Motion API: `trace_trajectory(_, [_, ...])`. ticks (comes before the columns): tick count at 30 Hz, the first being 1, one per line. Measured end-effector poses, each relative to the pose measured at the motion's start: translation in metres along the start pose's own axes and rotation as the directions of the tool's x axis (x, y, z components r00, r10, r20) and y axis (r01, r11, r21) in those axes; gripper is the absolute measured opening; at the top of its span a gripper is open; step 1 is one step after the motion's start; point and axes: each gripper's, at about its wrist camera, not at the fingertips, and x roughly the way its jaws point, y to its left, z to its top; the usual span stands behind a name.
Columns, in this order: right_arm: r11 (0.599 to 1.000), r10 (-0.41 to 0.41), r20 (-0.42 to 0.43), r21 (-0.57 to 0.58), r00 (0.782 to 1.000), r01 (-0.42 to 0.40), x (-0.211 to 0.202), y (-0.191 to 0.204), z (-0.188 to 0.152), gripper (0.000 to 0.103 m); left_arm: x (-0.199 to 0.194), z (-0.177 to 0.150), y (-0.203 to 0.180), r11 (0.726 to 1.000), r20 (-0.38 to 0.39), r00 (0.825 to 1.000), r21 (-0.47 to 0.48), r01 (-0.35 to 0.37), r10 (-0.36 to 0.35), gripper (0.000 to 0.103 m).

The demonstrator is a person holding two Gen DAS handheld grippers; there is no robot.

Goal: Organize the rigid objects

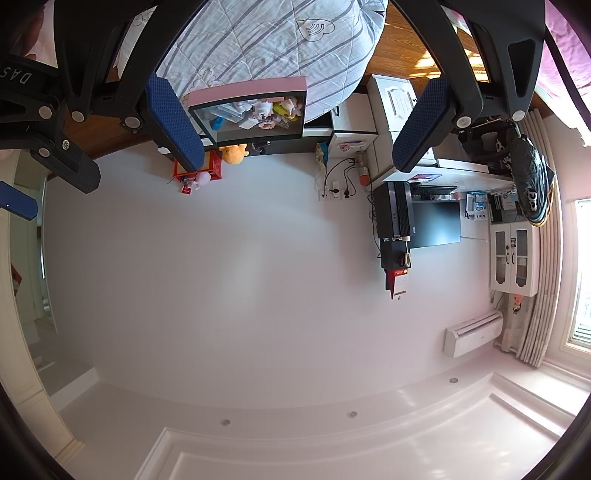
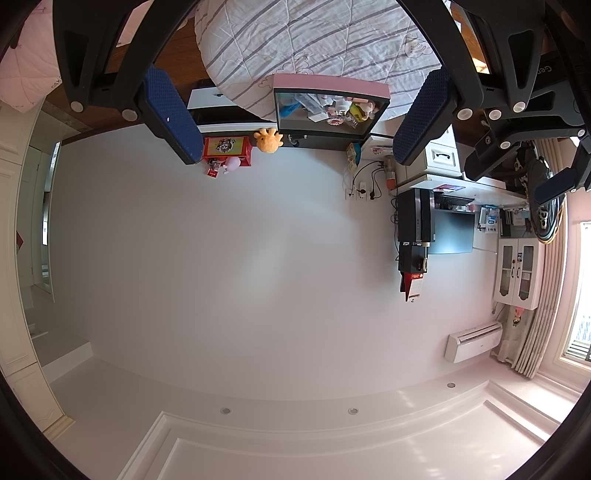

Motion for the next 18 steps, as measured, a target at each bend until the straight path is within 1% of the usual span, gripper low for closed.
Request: trace_trajectory(18, [1.0, 0.0, 0.0, 0.001, 1.0, 0.0, 0.0008, -0.0004, -0.0004, 0.103, 0.0002, 0.0003, -0.0005, 1.0, -0.001, 1.0, 0.0, 0.0, 0.0, 0.103])
